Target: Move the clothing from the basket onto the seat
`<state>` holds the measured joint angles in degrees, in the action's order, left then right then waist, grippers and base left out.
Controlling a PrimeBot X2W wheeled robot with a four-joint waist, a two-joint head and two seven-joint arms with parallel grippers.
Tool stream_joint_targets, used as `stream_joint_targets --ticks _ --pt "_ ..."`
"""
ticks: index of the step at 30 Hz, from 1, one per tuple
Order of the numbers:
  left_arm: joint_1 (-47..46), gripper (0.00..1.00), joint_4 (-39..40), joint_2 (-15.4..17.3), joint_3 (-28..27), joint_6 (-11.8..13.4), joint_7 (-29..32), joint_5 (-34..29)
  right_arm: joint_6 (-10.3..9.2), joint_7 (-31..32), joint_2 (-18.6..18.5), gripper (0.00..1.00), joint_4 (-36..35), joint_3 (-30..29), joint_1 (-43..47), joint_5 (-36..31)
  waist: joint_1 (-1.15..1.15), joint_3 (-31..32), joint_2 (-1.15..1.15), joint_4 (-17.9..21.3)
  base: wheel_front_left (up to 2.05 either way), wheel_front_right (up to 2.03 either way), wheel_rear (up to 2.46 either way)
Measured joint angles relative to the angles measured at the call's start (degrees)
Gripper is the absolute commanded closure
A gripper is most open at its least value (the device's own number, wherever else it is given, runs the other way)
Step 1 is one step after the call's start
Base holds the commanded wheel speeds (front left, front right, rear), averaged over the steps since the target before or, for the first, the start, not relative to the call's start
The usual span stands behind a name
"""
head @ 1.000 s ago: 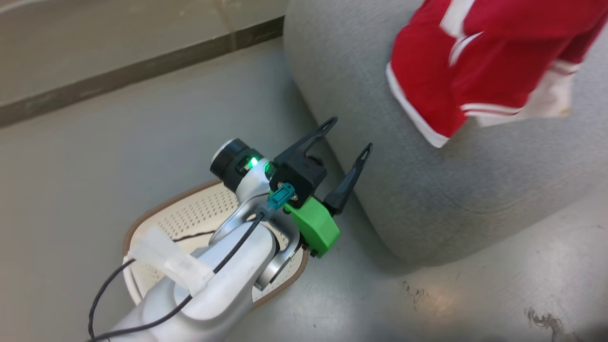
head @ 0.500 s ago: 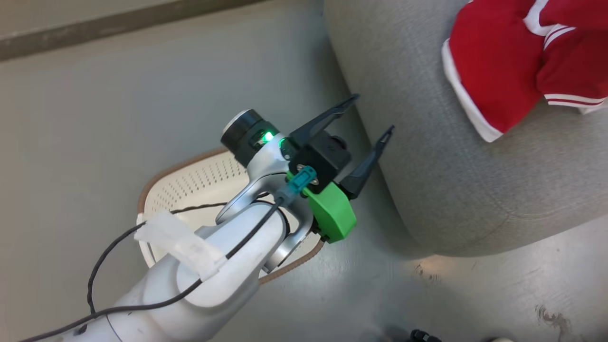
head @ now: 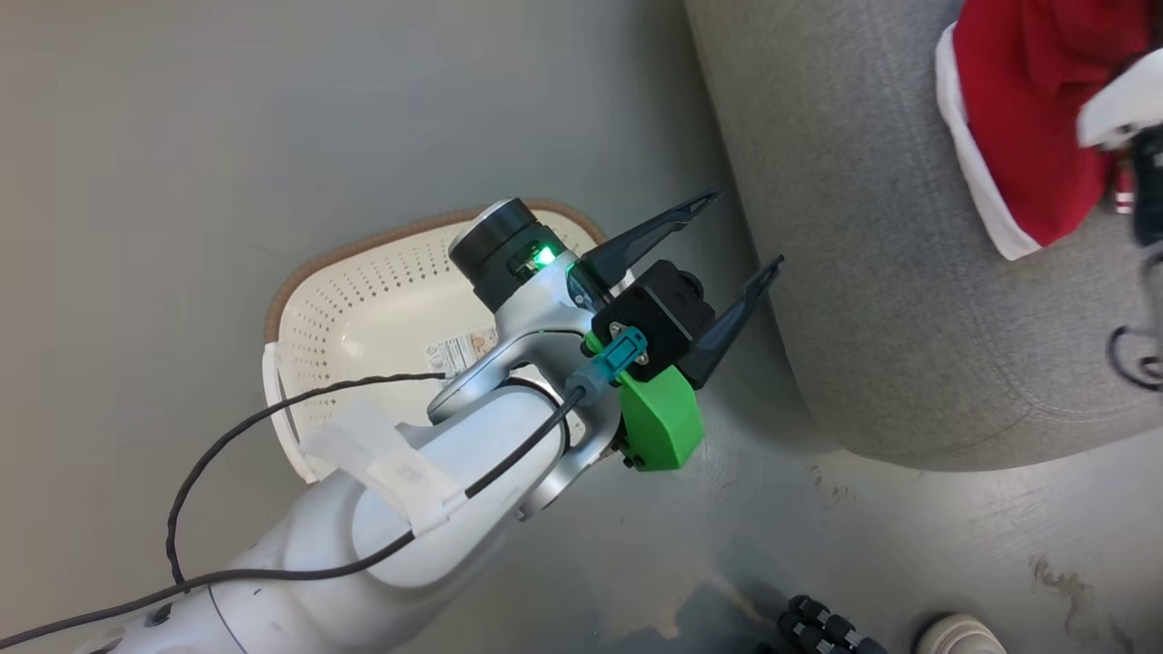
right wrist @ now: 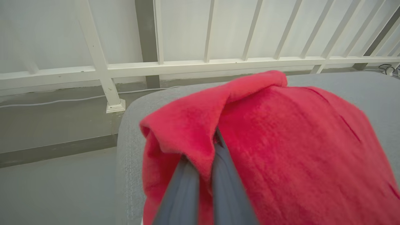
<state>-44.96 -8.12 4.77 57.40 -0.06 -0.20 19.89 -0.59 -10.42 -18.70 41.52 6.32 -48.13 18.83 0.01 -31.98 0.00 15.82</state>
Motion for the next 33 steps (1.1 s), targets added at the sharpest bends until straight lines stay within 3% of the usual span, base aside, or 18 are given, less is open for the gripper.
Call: stream_joint_targets --ticks 3,4,5,6,7,17,25,33 --pt "0.0 0.0 -0.3 0.4 -0.2 0.0 0.0 0.0 0.13 -0.5 1.0 1.0 1.5 1.0 0.0 0.0 0.0 -0.5 0.0 -0.2 0.0 0.0 0.0" --pt "0.0 0.0 -0.5 0.6 -0.4 0.0 0.0 0.0 0.67 -0.7 1.3 0.85 2.7 1.9 0.0 -0.1 0.0 -0.5 0.0 0.0 0.0 0.0 0.0" --pt "0.0 0.0 -0.5 0.8 -0.4 0.0 0.0 0.0 0.7 -1.0 1.4 0.58 3.1 2.0 0.0 -0.1 0.0 -0.4 0.0 0.2 0.0 0.0 0.0" --pt "0.0 0.0 -0.6 0.9 -0.5 0.0 -0.1 0.0 0.99 -1.2 1.5 0.1 3.4 2.2 0.0 -0.2 0.0 -0.3 0.0 0.4 0.0 0.0 0.0" --pt "0.0 0.0 -0.6 1.0 -0.6 0.0 -0.1 0.0 1.21 -1.5 1.6 0.0 3.7 2.3 0.0 -0.2 0.0 -0.2 0.0 0.6 0.0 0.0 0.0" --pt "0.1 0.0 -1.2 1.9 -1.7 0.0 -0.6 0.2 3.07 -3.5 2.6 0.0 4.6 4.0 0.0 -1.4 0.0 0.9 0.0 3.1 0.0 0.0 0.0" --pt "1.1 0.0 -2.4 2.2 -3.1 0.1 -2.4 1.1 3.09 -4.2 2.6 0.0 2.7 3.5 4.4 -2.0 0.0 3.4 0.0 4.8 0.0 0.0 0.0" --pt "3.5 0.0 -3.8 2.1 -4.4 0.9 -5.2 3.3 2.94 -4.2 0.5 0.0 -7.0 -1.1 9.0 -2.0 0.0 7.3 0.0 4.8 0.0 0.0 0.0"
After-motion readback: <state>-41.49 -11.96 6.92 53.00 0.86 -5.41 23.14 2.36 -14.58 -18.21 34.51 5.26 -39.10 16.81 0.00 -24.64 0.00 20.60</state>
